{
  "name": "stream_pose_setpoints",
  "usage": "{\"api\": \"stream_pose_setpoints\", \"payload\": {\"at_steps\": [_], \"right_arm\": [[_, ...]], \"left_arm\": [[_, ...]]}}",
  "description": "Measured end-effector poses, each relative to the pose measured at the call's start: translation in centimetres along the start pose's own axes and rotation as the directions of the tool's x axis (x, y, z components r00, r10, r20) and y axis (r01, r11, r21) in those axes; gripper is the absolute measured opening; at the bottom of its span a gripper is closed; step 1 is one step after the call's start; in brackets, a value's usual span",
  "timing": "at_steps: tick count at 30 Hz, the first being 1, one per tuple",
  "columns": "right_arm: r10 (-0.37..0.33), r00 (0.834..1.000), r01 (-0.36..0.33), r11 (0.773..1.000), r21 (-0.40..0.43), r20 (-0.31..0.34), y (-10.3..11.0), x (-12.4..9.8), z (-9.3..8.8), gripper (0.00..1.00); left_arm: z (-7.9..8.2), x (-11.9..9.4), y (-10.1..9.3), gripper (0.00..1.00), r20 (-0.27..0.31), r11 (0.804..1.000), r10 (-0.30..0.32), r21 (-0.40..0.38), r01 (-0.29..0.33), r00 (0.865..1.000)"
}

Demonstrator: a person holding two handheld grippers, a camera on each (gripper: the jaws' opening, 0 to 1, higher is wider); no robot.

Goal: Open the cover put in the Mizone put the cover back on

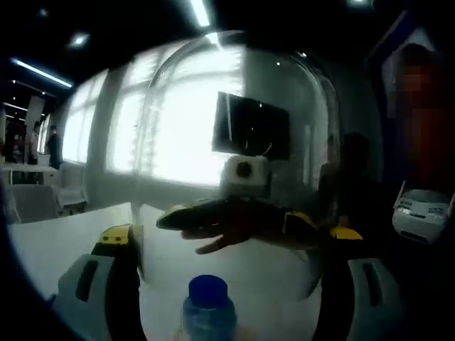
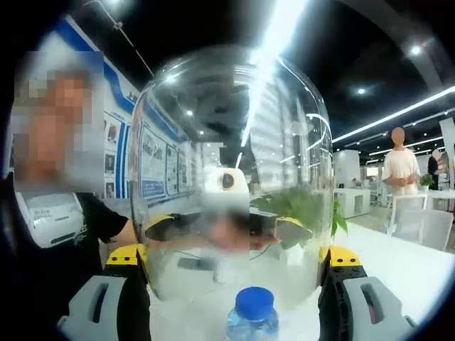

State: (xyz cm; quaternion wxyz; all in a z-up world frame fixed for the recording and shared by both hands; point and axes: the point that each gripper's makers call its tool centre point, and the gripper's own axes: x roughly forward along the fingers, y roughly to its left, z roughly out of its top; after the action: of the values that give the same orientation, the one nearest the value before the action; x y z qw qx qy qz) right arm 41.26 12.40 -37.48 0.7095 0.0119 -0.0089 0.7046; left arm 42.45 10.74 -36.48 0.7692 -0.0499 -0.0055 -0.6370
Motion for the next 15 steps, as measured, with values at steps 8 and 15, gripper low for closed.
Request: {"api": "stream_pose_setpoints", "payload": {"at_steps": [8, 15], "right_arm": [[0.005, 1.0, -0.004, 0.999, 0.047, -0.023, -1.1, -0.4, -4.3, 0.91], [0.009, 1.0, -0.008, 0.997, 0.078, -0.013, -1.7, -0.1, -6.8, 0.91]], "left_arm": [[-4.2, 0.0, 1.2, 0.87, -0.012, 0.999, 0.004, -0.048, -0.005, 1.0], [-6.9, -0.3, 2.1, 0.87, -0.027, 0.997, 0.012, -0.076, -0.014, 1.0]]}}
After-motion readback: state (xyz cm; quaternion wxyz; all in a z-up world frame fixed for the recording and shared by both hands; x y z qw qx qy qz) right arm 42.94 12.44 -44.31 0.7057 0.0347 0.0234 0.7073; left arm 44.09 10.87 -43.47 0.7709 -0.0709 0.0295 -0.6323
